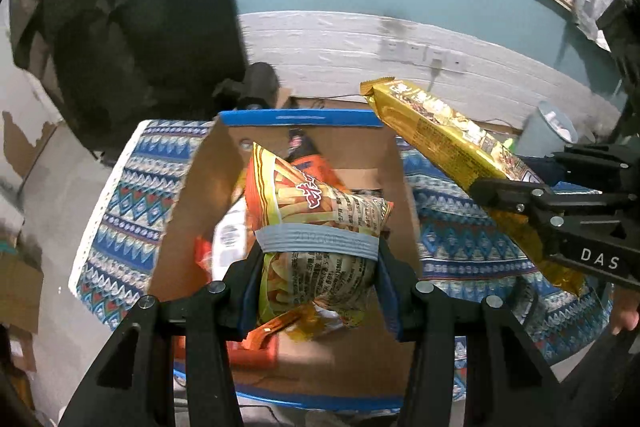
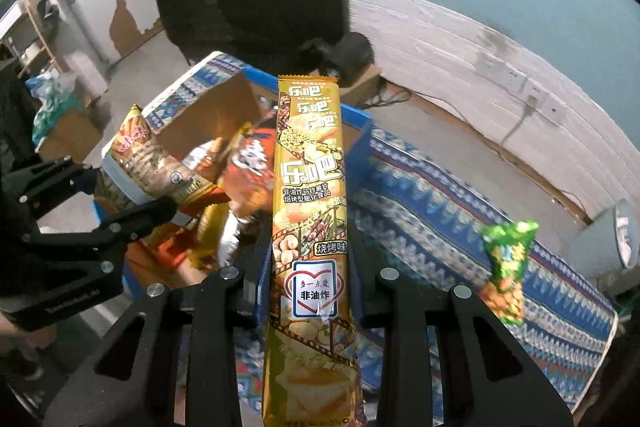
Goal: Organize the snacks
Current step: 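Open both tools over the box to drop the bags inside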
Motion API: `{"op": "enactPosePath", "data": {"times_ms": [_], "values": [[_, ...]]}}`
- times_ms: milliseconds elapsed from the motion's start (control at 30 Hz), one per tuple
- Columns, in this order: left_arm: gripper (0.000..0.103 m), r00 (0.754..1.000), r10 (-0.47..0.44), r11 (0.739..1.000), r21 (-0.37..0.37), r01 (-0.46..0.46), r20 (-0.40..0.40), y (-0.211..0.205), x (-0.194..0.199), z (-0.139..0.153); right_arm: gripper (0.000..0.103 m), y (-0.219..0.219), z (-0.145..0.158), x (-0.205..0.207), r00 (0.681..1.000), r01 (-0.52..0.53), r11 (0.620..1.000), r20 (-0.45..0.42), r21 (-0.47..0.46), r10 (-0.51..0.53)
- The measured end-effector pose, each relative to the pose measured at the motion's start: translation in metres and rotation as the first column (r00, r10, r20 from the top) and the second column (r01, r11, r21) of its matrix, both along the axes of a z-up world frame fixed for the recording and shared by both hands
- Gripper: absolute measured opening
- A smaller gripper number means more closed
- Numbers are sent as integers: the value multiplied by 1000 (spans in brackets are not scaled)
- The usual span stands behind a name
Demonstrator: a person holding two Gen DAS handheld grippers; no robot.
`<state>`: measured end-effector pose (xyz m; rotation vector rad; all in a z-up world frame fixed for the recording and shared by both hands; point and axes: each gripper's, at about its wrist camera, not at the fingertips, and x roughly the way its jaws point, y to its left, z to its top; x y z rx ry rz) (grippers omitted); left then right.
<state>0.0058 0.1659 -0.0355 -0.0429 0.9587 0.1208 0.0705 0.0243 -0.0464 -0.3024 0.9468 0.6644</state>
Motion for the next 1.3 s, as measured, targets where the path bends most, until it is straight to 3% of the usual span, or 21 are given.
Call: {"op": "enactPosePath", "data": {"times_ms": [300,733,800,867,1033,1300], "values": [[50,997,72,997,24,-72,-24,39,-8,-12,29,56,-16,4,997,-56,998,-46,1,56],[51,988,141,990,30,-140,-64,64,-7,-24,31,97,-34,7,991,-94,996,-93,2,93],[52,986,147,989,33,-145,-74,65,-6,-25,37,101,-38,8,988,-103,995,-110,17,104],[61,984,156,987,41,-153,-84,66,-5,-27,38,103,-40,9,986,-108,994,-127,31,111],[68,980,176,984,51,-172,-91,67,-6,-27,60,92,-33,9,988,-86,995,-120,55,92],[77,987,158,987,39,-157,-29,54,-12,-8,64,56,-19,9,995,-33,998,-95,48,37]]}}
